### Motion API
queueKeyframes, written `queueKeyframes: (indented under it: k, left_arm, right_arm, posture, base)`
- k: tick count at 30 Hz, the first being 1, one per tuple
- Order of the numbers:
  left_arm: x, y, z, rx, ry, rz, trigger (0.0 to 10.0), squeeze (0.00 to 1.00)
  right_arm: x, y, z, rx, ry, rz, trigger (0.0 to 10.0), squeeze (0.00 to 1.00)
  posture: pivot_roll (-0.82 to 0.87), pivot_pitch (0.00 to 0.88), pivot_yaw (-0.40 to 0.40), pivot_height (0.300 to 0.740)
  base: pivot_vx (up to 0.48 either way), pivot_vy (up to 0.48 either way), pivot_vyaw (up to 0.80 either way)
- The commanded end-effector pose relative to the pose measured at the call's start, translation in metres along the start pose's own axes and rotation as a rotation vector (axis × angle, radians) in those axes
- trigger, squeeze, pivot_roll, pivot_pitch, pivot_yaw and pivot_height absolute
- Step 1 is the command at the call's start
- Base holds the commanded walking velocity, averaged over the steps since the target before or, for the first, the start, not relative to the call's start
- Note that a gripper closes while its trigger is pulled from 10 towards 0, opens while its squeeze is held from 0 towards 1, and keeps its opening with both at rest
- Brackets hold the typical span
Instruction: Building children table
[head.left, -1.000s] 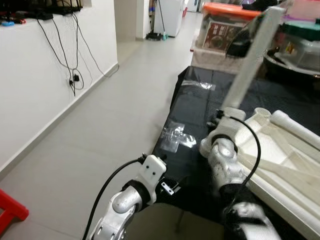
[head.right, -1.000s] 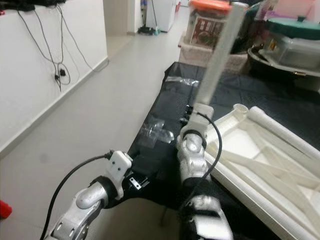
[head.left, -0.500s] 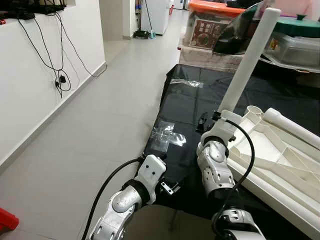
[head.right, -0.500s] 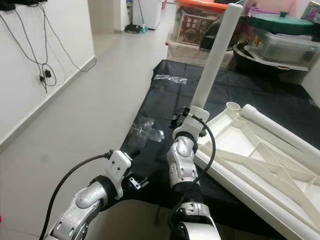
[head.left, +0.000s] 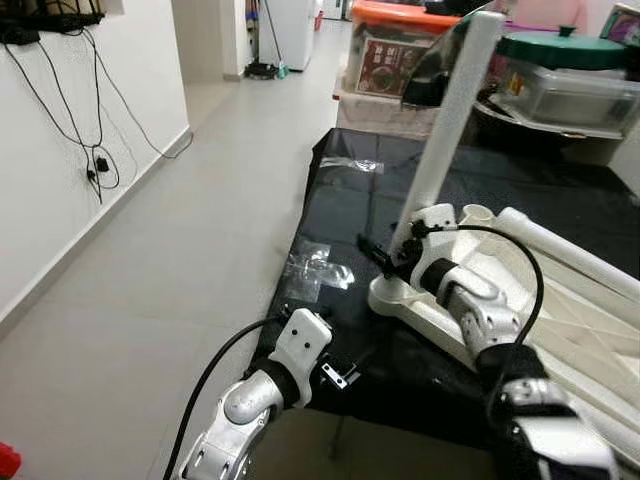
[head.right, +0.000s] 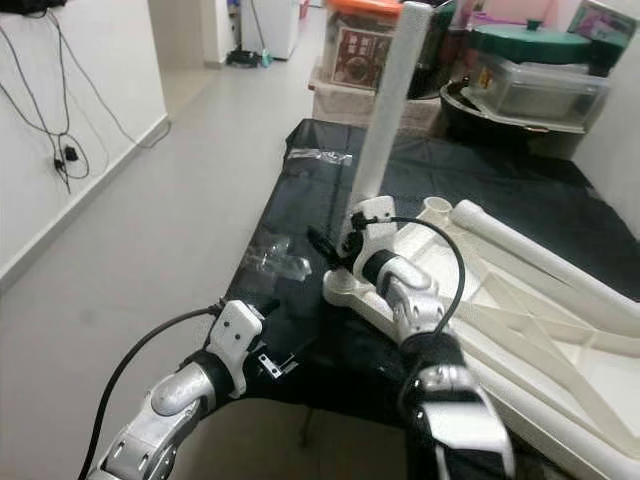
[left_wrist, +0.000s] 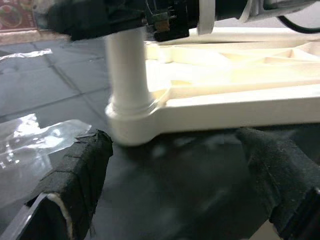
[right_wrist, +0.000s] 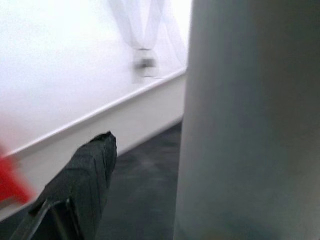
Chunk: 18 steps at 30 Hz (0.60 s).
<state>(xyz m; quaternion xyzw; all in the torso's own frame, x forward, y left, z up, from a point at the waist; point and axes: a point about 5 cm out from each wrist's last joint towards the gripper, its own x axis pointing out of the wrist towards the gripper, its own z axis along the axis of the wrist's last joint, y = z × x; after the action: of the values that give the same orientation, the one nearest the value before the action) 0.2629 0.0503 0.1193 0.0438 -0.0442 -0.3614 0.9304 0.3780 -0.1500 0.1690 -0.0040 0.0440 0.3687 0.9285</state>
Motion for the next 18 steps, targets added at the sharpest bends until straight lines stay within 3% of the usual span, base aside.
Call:
queueKeyframes:
  k: [1, 6, 7, 15, 16, 17, 18]
  left_arm:
    - [0.001, -0.003, -0.003, -0.001, 0.013, -0.011, 10.0, 0.0]
    - [-0.001, -0.003, -0.002, -0.001, 0.013, -0.011, 10.0, 0.0]
    - [-0.001, -0.003, -0.003, -0.002, 0.014, -0.012, 10.0, 0.0]
    - [-0.002, -0.004, -0.002, -0.005, 0.017, -0.011, 10.0, 0.0]
    - [-0.002, -0.004, -0.002, -0.006, 0.017, -0.011, 10.0, 0.0]
    - [-0.002, -0.004, -0.003, -0.007, 0.017, -0.01, 10.0, 0.0]
    - [-0.002, -0.004, -0.003, -0.007, 0.017, -0.01, 10.0, 0.0]
  right_arm:
    - [0.011, 0.022, -0.007, 0.034, 0.052, 0.228, 10.0, 0.0]
    - [0.011, 0.03, -0.008, 0.071, 0.051, 0.353, 10.0, 0.0]
    - [0.012, 0.031, -0.01, 0.079, 0.06, 0.344, 0.0, 0.0]
    - [0.018, 0.018, -0.014, 0.027, 0.045, 0.101, 0.0, 0.0]
    - [0.017, 0.011, -0.013, 0.025, 0.036, -0.017, 0.0, 0.0]
    - [0.015, 0.0, -0.013, 0.026, 0.037, -0.211, 0.0, 0.0]
    - [0.015, 0.0, -0.013, 0.026, 0.037, -0.211, 0.0, 0.0]
  posture:
    - [0.19, 0.0, -0.113, 0.74]
    - [0.19, 0.0, -0.112, 0.74]
    - [0.19, 0.0, -0.11, 0.74]
    - [0.19, 0.0, -0.111, 0.74]
    - [0.19, 0.0, -0.115, 0.74]
    - [0.19, 0.0, -0.114, 0.74]
    - [0.19, 0.0, -0.114, 0.74]
  base:
    - [0.0, 0.0, 0.0]
    - [0.0, 0.0, 0.0]
    - [0.0, 0.0, 0.0]
    - [0.0, 0.0, 0.0]
    - [0.0, 0.0, 0.0]
    - [0.0, 0.0, 0.0]
    - [0.0, 0.0, 0.0]
